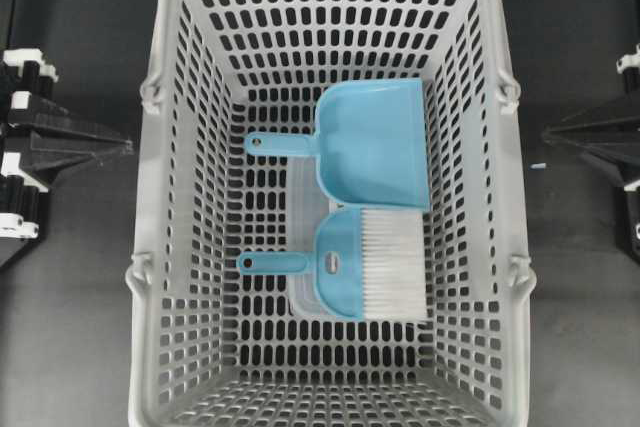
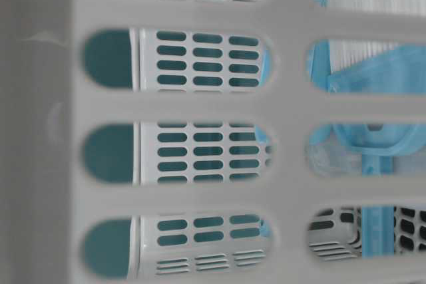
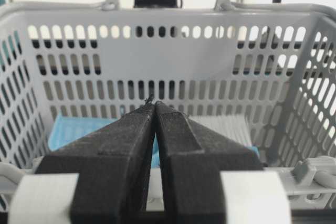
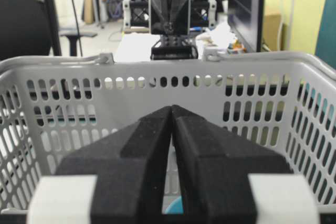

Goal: Pick up the hand brush from the shopping basket with the left arm.
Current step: 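Move the left gripper over the basket toward the blue brush handle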

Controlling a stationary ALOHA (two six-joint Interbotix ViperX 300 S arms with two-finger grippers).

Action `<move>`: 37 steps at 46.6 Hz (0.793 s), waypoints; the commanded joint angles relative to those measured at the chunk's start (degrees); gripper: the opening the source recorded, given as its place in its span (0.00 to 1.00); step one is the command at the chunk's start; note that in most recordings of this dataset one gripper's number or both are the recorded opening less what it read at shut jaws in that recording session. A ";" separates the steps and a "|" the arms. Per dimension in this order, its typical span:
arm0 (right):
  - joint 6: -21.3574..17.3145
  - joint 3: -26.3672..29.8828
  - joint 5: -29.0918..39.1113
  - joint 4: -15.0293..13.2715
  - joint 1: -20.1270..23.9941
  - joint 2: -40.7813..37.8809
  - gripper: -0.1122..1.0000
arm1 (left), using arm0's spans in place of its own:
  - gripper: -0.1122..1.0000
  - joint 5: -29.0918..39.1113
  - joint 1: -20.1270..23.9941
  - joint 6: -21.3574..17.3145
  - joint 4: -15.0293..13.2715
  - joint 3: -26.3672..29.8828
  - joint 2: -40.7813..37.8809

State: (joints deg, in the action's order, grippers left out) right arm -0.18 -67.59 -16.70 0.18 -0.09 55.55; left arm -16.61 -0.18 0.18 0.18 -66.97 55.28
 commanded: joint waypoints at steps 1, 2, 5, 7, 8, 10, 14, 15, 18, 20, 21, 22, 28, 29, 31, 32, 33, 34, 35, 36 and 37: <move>0.18 1.58 -0.26 0.00 -0.35 -0.62 0.10 | 0.15 3.52 -0.97 0.70 2.37 5.36 -0.18; 0.18 1.85 0.26 0.09 -0.35 -0.53 0.10 | 0.15 4.92 -0.97 0.70 2.37 6.33 -0.26; 0.26 2.72 2.64 0.09 -0.35 -0.53 0.10 | 0.10 10.81 -1.14 0.70 2.37 10.72 -1.23; 0.26 3.34 5.10 0.09 -0.35 -0.62 0.10 | 0.10 14.85 -1.41 0.79 2.37 13.36 -2.37; 0.26 3.78 6.50 0.09 -0.35 -0.70 0.10 | 0.10 16.96 -1.49 0.79 2.37 14.85 -2.90; 0.26 4.75 10.20 0.09 -0.35 -0.70 0.10 | 0.10 21.53 -2.02 0.79 2.37 17.67 -4.48; 0.44 6.59 15.38 0.09 -0.44 -0.70 0.10 | 0.10 31.20 -2.99 0.70 2.37 24.08 -8.61; 0.53 6.94 16.44 0.09 -0.35 -0.70 0.10 | 0.10 33.13 -3.25 0.70 2.29 25.40 -9.67; 0.53 7.91 19.60 0.09 -0.44 -0.62 0.10 | 0.10 39.29 -4.13 0.62 2.37 29.79 -13.36; 0.53 8.17 21.01 0.09 -0.35 -0.53 0.10 | 0.10 42.19 -4.57 0.62 2.37 32.17 -15.47; 0.53 8.26 21.53 0.09 -0.44 -0.44 0.10 | 0.10 43.42 -4.66 0.62 2.37 33.13 -16.44; 0.53 8.35 22.06 0.09 -0.44 -0.35 0.10 | 0.10 45.09 -4.83 0.62 2.37 34.63 -17.84; 0.70 8.26 22.24 0.09 -0.44 -0.18 0.10 | 0.10 51.42 -5.45 0.79 2.37 39.73 -23.38; 0.70 8.26 22.24 0.09 -0.44 -0.18 0.10 | 0.10 52.29 -5.45 0.79 2.37 40.43 -24.08; 0.70 8.26 22.32 0.09 -0.44 -0.18 0.10 | 0.10 54.32 -5.54 0.88 2.37 41.57 -25.66; 0.70 8.26 22.50 0.09 -0.44 -0.18 0.10 | 0.10 55.28 -5.63 0.97 2.37 42.28 -26.46; 0.70 8.26 22.50 0.09 -0.44 -0.18 0.10 | 0.10 56.25 -5.63 1.14 2.37 42.80 -27.16; 0.70 8.26 22.50 0.09 -0.44 -0.18 0.10 | 0.10 57.74 -5.63 1.41 2.37 43.68 -28.21; 0.70 8.26 22.50 0.09 -0.44 -0.26 0.11 | 0.10 58.62 -5.71 1.67 2.37 44.12 -28.92; 0.70 8.26 22.50 0.09 -0.44 -0.18 0.12 | 0.10 59.59 -5.63 1.76 2.37 44.65 -29.53; 0.70 8.26 22.50 0.09 -0.44 -0.18 0.13 | 0.10 60.38 -5.63 1.93 2.37 45.18 -30.23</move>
State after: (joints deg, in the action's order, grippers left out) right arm 0.44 -60.82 6.06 0.18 -0.44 55.63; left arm 40.87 -5.71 1.76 2.29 -25.05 27.07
